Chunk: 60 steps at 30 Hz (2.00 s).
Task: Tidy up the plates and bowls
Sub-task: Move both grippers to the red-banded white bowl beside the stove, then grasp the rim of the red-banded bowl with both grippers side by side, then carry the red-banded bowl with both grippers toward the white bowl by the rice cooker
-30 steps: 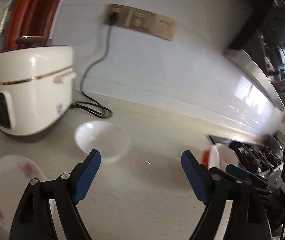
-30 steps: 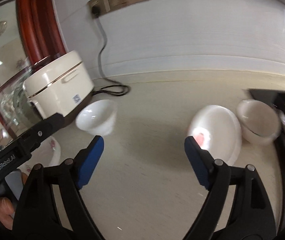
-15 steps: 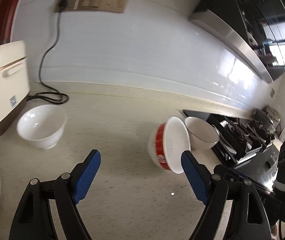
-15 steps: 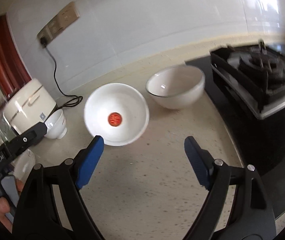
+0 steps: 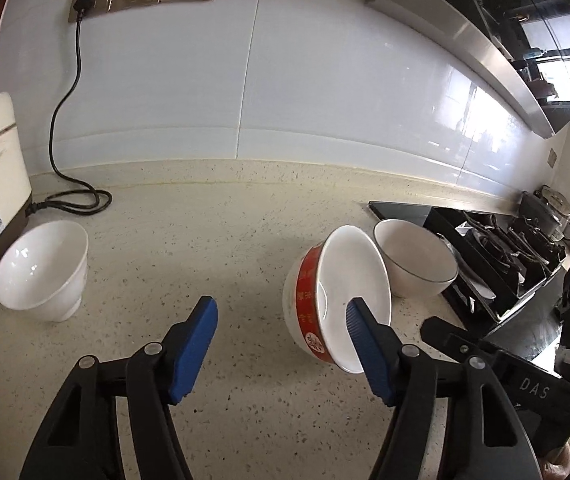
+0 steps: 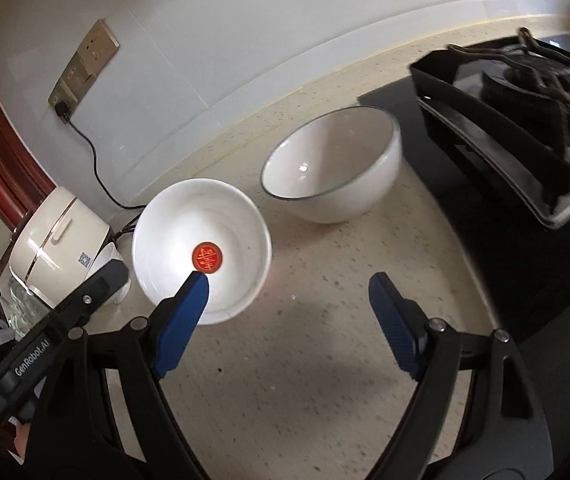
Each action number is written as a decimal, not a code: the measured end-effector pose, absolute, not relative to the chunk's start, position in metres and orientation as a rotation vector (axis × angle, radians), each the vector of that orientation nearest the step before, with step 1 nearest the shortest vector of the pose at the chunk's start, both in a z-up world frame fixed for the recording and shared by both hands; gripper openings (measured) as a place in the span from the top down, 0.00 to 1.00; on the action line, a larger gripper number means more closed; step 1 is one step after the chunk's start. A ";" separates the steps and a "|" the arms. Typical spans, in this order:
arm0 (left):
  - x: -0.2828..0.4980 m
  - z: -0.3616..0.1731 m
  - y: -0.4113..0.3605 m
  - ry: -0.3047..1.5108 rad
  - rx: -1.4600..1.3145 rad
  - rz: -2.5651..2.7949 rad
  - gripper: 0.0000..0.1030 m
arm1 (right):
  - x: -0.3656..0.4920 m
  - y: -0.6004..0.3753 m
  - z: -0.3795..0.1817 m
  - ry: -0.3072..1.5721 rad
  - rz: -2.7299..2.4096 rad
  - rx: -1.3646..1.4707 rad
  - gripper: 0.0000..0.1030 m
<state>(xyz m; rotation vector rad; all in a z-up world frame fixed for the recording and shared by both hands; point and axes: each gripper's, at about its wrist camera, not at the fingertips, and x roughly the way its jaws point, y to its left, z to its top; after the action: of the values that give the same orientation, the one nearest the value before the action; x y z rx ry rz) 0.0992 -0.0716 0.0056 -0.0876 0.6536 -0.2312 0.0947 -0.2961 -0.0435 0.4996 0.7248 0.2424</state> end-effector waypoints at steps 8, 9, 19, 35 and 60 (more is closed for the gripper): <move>0.113 0.001 -0.071 0.645 -0.113 -0.293 0.43 | 0.105 -0.283 -0.048 0.734 0.239 0.494 0.26; 0.114 0.001 -0.071 0.644 -0.119 -0.301 0.43 | 0.105 -0.283 -0.048 0.734 0.231 0.490 0.26; 0.138 -0.015 -0.070 0.718 -0.164 -0.340 0.66 | 0.120 -0.265 -0.053 0.852 0.223 0.401 0.31; 0.154 -0.034 -0.056 0.814 -0.225 -0.339 0.88 | 0.139 -0.234 -0.051 0.829 0.260 0.337 0.76; 0.151 -0.041 -0.050 0.830 -0.269 -0.353 0.92 | 0.141 -0.235 -0.049 0.787 0.288 0.363 0.91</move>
<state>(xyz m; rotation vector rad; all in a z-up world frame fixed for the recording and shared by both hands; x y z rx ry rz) 0.1513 -0.0505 -0.0409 -0.2693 0.8300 -0.3535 0.1407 -0.2350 -0.0486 0.3627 0.7874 0.2879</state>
